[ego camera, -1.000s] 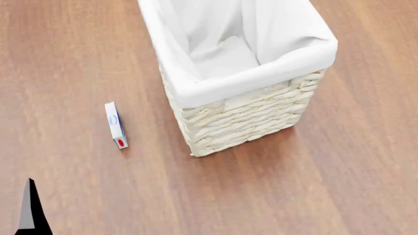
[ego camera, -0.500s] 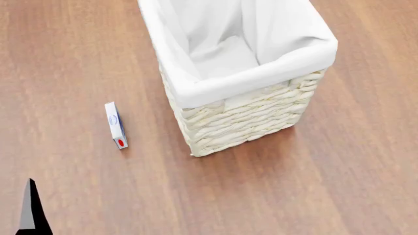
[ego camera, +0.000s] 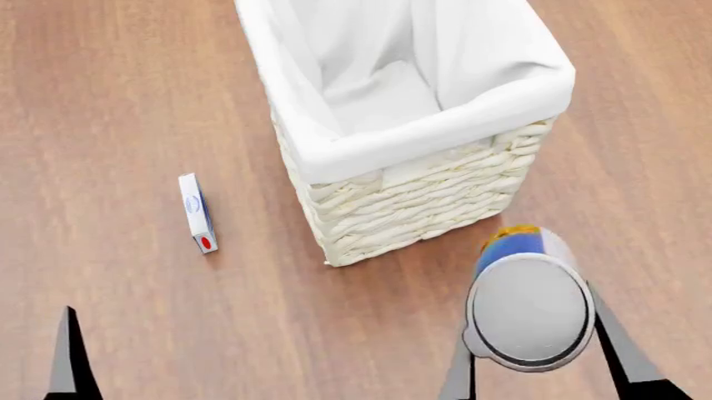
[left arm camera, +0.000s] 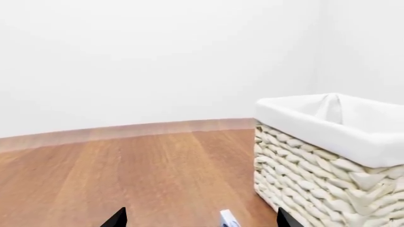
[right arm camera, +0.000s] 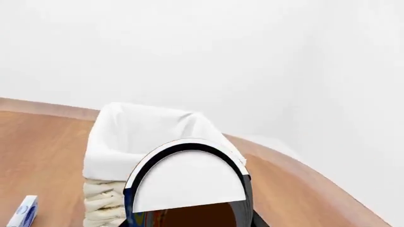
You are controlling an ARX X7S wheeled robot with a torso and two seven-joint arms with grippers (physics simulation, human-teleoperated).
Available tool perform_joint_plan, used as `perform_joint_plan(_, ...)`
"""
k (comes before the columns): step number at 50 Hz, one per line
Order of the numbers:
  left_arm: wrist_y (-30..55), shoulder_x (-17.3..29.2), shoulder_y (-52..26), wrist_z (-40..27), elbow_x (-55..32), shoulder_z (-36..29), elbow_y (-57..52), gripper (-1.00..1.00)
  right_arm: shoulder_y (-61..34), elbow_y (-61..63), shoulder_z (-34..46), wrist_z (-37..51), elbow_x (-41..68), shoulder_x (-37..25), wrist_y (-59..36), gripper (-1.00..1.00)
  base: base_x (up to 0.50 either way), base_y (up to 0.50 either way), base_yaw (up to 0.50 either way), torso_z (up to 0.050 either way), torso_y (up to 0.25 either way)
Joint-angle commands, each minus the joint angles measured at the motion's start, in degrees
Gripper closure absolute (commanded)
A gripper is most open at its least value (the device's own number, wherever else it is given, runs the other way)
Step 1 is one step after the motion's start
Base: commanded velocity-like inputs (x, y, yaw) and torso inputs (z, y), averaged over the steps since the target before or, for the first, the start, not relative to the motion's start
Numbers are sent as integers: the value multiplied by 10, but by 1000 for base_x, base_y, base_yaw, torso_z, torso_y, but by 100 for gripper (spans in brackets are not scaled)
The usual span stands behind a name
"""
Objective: Pick up the alphabet soup and the cream cheese box, and put them in the basket.
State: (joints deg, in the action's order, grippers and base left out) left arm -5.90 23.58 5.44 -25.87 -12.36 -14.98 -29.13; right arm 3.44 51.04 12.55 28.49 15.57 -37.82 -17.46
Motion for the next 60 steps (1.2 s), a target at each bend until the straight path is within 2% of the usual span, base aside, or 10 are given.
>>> perform_joint_plan(1,4,2,-2,1,3,-6,-9,-100,-113,76,-13,-7,-32,-9,-44,100,0,0,0,0,0)
perform_joint_plan(6,1,4,0,2,5,-7,-12,-100,-194,72,-5,-13,-15,-6,-110,100,0,0,0,0,0)
perform_joint_plan(10,3,5,-2,2,4,-9,-13,-100,-309,57,8,-43,14,3,-153,100,0,0,0,0,0)
perform_joint_plan(20,9,5,-4,1,6,-14,-17,-100,-524,-27,35,-106,34,29,-194,100,0,0,0,0,0)
perform_joint_plan(28,10,7,-1,2,11,-22,-31,-100,-621,-216,43,-172,84,98,-166,100,0,0,0,0,0)
perform_joint_plan(33,12,10,3,0,11,-20,-35,-100,-682,-379,74,-218,63,126,-137,100,0,0,0,0,0)
perform_joint_plan(41,10,10,2,1,9,-23,-33,-100,-777,-548,72,-274,105,172,-181,100,0,0,0,0,0)
perform_joint_plan(49,8,10,-1,2,4,-23,-26,-100,-876,-712,95,-314,91,205,-190,100,0,0,0,0,2)
perform_joint_plan(53,10,10,-3,1,6,-24,-25,-100,-947,-856,106,-368,99,230,-213,100,0,0,0,0,0)
perform_joint_plan(60,13,11,-6,0,7,-25,-27,-100,-972,-920,149,-399,70,241,-201,100,0,0,0,0,1)
